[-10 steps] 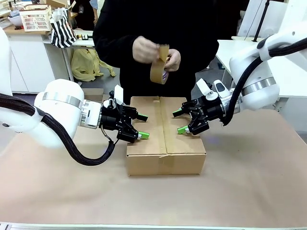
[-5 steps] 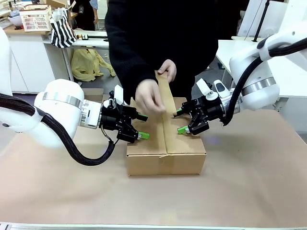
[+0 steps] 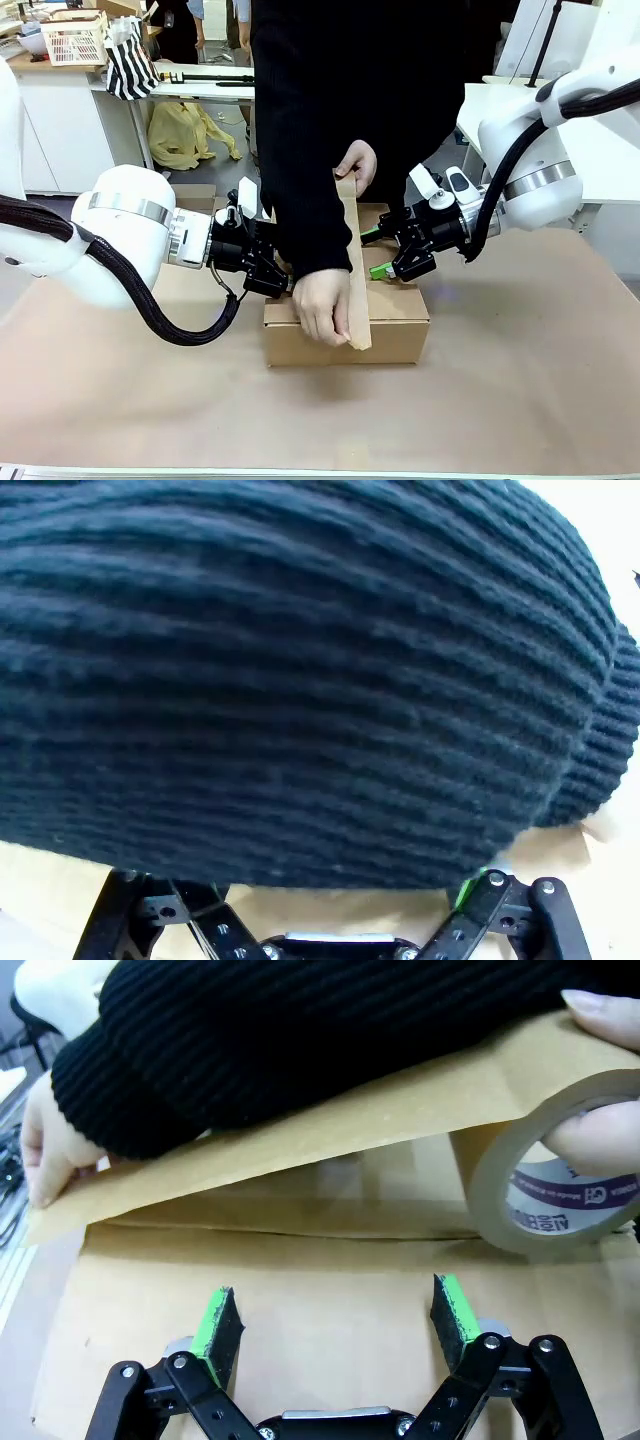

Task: Pack the gift set into the box.
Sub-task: Press and hold the closed box until the human finishes sealing it.

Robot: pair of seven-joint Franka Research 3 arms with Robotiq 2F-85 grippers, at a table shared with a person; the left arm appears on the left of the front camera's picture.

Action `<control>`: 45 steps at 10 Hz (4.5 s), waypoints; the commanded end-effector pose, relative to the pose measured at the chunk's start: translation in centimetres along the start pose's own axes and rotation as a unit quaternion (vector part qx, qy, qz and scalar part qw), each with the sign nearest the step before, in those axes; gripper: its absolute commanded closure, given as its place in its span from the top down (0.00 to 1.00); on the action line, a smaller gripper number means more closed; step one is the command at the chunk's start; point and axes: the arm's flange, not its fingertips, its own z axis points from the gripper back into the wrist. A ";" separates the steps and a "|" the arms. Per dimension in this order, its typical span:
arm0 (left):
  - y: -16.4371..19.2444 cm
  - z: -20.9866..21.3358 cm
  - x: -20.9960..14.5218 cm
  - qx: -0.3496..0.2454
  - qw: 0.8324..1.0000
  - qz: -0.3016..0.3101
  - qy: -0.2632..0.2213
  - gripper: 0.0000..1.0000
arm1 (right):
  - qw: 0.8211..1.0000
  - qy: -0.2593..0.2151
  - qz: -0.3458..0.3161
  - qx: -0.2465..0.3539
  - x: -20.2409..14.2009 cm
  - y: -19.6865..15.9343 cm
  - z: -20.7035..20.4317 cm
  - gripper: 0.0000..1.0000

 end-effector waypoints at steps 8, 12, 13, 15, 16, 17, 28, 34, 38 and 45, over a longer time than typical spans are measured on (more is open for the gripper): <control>-0.3 0.1 -0.3 -0.002 1.000 -0.001 0.006 1.00 | 1.000 0.001 0.001 -0.001 -0.1 0.1 0.0 1.00; -0.3 0.1 -0.3 -0.002 1.000 -0.001 0.006 1.00 | 1.000 0.001 0.001 -0.001 -0.1 0.1 0.0 1.00; -0.3 0.1 -0.3 -0.002 1.000 -0.001 0.006 1.00 | 1.000 0.001 0.001 -0.001 -0.1 0.1 0.0 1.00; -0.3 0.1 -0.3 -0.002 1.000 -0.001 0.006 1.00 | 1.000 0.001 0.001 -0.001 -0.1 0.1 0.0 1.00; -0.3 0.1 -0.3 -0.002 1.000 -0.001 0.006 1.00 | 1.000 0.001 0.001 -0.001 -0.1 0.1 0.0 1.00; -0.3 0.1 -0.3 -0.002 1.000 -0.001 0.006 1.00 | 1.000 0.001 0.001 -0.001 -0.1 0.1 0.0 1.00; -0.3 0.1 -0.3 -0.002 1.000 -0.001 0.006 1.00 | 1.000 0.001 0.001 -0.001 -0.1 0.1 0.0 1.00; -0.3 0.1 -0.3 -0.002 1.000 -0.001 0.006 1.00 | 1.000 0.001 0.001 -0.001 -0.1 0.1 0.0 1.00; -0.3 0.1 -0.3 -0.002 1.000 -0.001 0.006 1.00 | 1.000 0.001 0.001 -0.001 -0.1 0.1 0.0 1.00; -0.3 0.1 -0.3 -0.002 1.000 -0.001 0.006 1.00 | 1.000 0.001 0.001 -0.001 -0.1 0.1 0.0 1.00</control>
